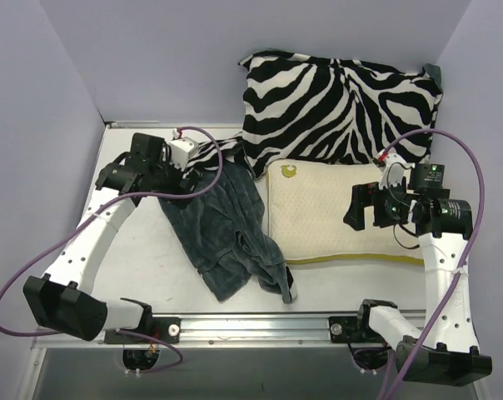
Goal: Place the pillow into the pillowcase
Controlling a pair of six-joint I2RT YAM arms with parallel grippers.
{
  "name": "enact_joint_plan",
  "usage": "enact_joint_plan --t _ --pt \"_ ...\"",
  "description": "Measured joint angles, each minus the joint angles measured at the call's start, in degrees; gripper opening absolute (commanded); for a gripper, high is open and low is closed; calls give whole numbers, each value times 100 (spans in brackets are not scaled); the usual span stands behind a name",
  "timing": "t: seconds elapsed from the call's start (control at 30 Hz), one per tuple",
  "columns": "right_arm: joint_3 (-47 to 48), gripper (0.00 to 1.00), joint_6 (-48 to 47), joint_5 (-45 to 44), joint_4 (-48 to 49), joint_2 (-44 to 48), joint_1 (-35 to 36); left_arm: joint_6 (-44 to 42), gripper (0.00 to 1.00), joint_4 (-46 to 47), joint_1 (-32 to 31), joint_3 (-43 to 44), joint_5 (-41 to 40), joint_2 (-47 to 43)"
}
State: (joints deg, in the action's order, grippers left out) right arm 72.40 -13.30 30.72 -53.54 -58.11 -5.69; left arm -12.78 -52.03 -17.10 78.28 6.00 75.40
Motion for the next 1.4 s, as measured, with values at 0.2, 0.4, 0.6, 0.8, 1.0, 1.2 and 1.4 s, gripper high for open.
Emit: enact_joint_plan --t 0.2,0.4,0.6,0.8,1.0,1.2,1.4 --pt "0 100 -361 -415 -76 -50 367 -197 97 -205 264 1049 188 1196" --pt "13 100 -750 -896 -155 -321 1021 -393 97 -310 608 2983 157 3130" --pt "411 100 -994 -1134 -339 -833 1650 -533 89 -439 968 4035 109 4806" --pt "737 100 -1207 -1399 -435 -1300 2345 -605 84 -531 1364 4094 -85 5794" --pt "953 100 -1300 -1539 -468 -1834 2911 -763 39 -332 1510 3377 -369 5805" --pt "1228 100 -1403 -1545 -522 -2404 3329 -1008 0 175 1934 1434 -483 4664" --pt "2022 86 -1379 -1344 -570 -3327 3517 -1513 0 243 3423 -1158 -774 2905"
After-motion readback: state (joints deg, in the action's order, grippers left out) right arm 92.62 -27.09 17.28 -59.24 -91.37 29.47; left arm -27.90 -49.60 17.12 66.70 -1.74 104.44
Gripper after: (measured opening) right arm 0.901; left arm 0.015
